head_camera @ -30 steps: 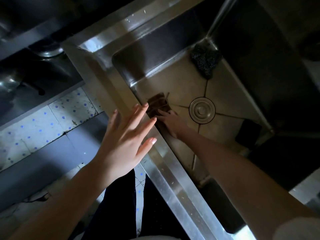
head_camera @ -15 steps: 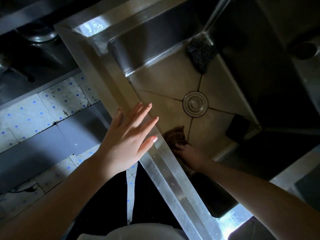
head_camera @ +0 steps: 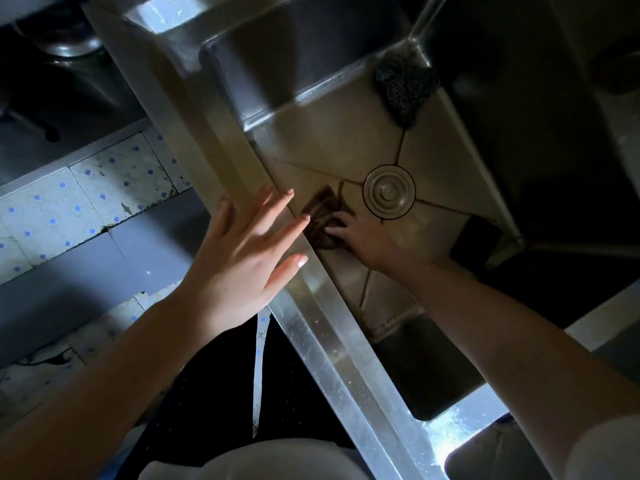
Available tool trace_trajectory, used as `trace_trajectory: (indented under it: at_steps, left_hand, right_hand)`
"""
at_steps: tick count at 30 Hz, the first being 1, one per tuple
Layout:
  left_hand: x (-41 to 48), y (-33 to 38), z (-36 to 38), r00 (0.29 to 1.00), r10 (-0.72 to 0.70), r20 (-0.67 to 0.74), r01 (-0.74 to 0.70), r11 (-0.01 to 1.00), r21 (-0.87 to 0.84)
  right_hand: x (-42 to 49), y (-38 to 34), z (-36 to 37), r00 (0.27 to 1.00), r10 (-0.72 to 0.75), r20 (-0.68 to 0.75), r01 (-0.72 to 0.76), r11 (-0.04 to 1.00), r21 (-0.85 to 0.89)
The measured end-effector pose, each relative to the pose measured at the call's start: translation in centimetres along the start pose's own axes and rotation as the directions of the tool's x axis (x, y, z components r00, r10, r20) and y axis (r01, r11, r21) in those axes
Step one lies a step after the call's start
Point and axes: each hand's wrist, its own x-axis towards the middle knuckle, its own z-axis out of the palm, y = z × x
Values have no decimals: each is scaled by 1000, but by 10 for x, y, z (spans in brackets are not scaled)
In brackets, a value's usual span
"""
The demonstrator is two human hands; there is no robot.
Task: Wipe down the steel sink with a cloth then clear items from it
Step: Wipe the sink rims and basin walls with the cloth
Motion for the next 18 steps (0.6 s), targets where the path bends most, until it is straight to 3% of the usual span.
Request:
trace_trajectory:
  at_steps: [5, 13, 18]
  left_hand:
    - [-1, 9, 3, 999, 24, 29, -23, 999, -41]
    - [-6, 15, 6, 991, 119, 57, -116, 991, -60]
    - [-10, 12, 9, 986, 148, 73, -143, 987, -75]
  right_hand:
    - [-27, -10, 23, 999, -42, 17, 42, 999, 21]
    - [-100, -20, 66, 912, -88, 400, 140, 985, -102]
    - [-112, -18, 70, 901, -82, 427, 166, 973, -163]
